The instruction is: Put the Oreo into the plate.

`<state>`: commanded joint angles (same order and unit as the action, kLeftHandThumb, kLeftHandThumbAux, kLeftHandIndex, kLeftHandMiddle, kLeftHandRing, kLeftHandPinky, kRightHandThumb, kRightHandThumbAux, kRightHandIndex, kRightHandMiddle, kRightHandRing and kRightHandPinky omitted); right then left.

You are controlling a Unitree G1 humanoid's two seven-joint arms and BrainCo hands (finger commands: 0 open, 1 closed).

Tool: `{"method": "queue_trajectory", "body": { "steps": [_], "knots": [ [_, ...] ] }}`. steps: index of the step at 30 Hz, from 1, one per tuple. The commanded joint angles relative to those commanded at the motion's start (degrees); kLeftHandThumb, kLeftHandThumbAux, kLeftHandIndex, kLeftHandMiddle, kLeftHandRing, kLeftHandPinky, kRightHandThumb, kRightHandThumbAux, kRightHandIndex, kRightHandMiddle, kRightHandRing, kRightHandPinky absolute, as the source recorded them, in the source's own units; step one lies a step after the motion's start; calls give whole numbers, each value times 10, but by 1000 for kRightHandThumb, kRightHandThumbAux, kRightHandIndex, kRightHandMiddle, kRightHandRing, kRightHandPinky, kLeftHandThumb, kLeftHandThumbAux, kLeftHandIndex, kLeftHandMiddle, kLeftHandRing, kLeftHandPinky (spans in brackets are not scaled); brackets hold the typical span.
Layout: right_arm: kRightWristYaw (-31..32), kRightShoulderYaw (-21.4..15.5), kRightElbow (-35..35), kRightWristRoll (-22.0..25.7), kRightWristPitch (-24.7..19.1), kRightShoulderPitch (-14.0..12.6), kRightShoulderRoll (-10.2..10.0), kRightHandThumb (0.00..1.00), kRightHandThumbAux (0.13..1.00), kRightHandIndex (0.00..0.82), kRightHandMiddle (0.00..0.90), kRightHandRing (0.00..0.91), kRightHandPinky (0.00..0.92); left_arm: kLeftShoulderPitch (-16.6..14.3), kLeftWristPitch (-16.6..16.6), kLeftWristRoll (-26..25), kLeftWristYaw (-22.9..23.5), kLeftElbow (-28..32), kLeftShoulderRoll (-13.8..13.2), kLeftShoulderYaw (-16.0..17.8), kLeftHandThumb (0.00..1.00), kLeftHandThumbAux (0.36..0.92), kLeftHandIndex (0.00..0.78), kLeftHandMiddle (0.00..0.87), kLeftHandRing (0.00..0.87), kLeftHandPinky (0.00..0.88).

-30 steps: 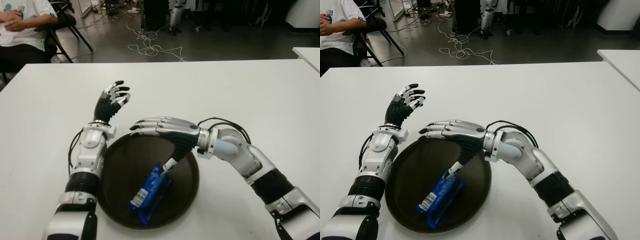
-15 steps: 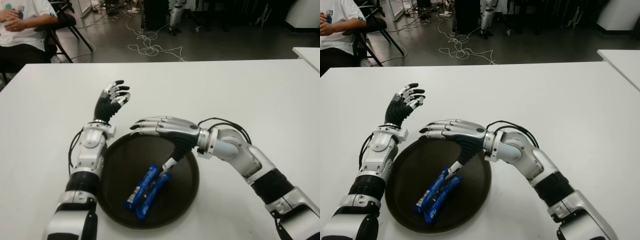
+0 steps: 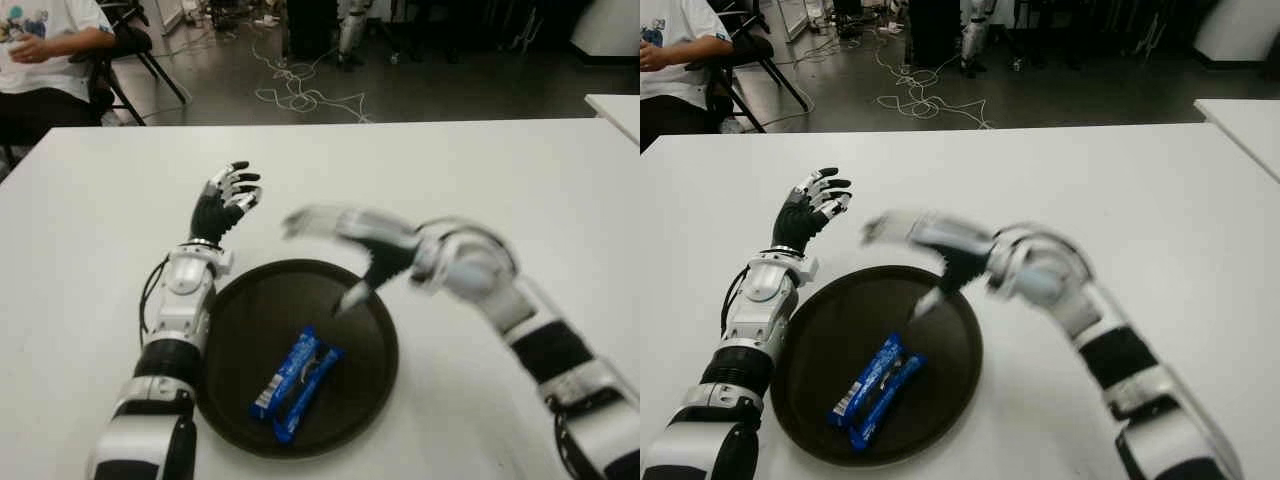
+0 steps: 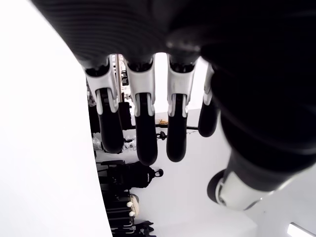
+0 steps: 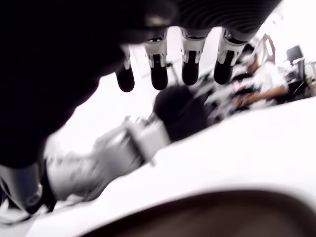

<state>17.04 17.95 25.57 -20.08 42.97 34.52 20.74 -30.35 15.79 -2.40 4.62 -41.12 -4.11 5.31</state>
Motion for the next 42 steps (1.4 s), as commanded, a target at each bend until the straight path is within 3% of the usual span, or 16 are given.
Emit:
{"method": "queue_trajectory", "body": {
  "steps": [5, 8, 12, 18, 23, 28, 36, 42],
  "knots": [
    [-24, -43, 94, 27, 16, 34, 15, 0, 580, 0, 0, 0, 0, 2, -4, 3, -8, 5, 0, 0, 241, 740, 202, 282, 273, 297],
    [-73, -72, 213, 28, 13, 75, 17, 0, 585, 0, 10, 0, 0, 6, 0, -1, -8, 7, -1, 3, 235, 728, 198, 284, 271, 297],
    [-137, -89, 316, 22, -9, 118, 13, 0, 640, 23, 49, 27, 16, 7, 1, -2, -6, 6, -3, 4, 232, 727, 202, 289, 274, 291],
    [-170, -132, 409, 66, -52, 130, -1, 35, 739, 90, 140, 121, 98, 8, 2, -4, -5, 6, -6, 7, 222, 726, 191, 284, 277, 289],
    [-162, -180, 454, 113, -101, 152, -13, 75, 788, 168, 206, 193, 194, 10, 5, -3, -8, 9, -8, 10, 227, 739, 186, 284, 274, 289],
    [-167, -234, 491, 162, -183, 150, -27, 158, 836, 226, 259, 254, 268, 4, 20, 1, -28, -5, -9, 15, 223, 730, 185, 279, 265, 274],
    [-209, -263, 503, 175, -257, 159, -48, 192, 833, 249, 279, 293, 319, -9, 41, -3, -45, -37, -15, 27, 237, 726, 167, 256, 241, 241],
    [-229, -255, 499, 157, -268, 170, -64, 186, 835, 261, 295, 324, 360, -19, 51, -3, -55, -58, -18, 35, 246, 726, 126, 216, 199, 178]
  ]
}}
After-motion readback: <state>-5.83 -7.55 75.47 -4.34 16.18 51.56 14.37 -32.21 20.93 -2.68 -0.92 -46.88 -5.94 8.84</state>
